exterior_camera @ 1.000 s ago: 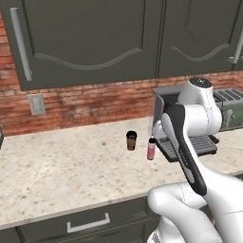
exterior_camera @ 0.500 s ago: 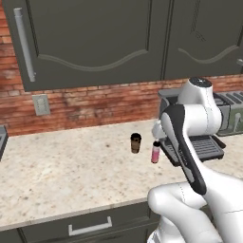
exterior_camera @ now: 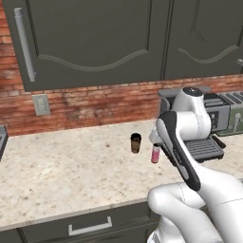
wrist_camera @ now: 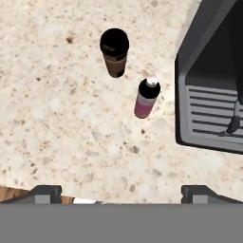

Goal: Move the drinks to the dining counter.

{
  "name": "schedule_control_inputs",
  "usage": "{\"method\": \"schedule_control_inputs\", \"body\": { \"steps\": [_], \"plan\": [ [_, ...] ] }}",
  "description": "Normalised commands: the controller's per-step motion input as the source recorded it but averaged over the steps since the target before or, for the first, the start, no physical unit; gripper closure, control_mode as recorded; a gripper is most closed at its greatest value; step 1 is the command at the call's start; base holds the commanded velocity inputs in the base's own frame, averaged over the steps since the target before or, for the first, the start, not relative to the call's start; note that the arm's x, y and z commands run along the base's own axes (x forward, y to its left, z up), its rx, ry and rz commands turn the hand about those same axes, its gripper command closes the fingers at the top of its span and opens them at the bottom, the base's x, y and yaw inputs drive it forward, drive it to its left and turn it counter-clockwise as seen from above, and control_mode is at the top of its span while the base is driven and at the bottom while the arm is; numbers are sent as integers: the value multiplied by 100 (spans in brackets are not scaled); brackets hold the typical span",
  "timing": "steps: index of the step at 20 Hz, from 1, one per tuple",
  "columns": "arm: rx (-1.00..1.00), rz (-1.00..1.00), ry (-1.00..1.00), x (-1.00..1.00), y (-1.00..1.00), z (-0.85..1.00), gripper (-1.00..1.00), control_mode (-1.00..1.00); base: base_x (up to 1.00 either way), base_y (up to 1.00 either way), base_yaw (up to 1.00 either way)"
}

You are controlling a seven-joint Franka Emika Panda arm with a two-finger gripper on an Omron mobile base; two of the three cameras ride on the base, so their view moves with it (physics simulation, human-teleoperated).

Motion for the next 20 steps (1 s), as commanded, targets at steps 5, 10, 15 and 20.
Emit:
{"method": "schedule_control_inputs", "body": {
  "steps": [5, 10, 15, 20],
  "plan": [
    [0, -3, 0, 10, 0, -28, -100, -100, 0, 0, 0],
    [0, -10, 0, 21, 0, -10, -100, -100, 0, 0, 0],
    [0, -10, 0, 32, 0, 0, -100, -100, 0, 0, 0],
    [0, -1, 0, 45, 0, -9, -100, -100, 0, 0, 0]
  ]
}}
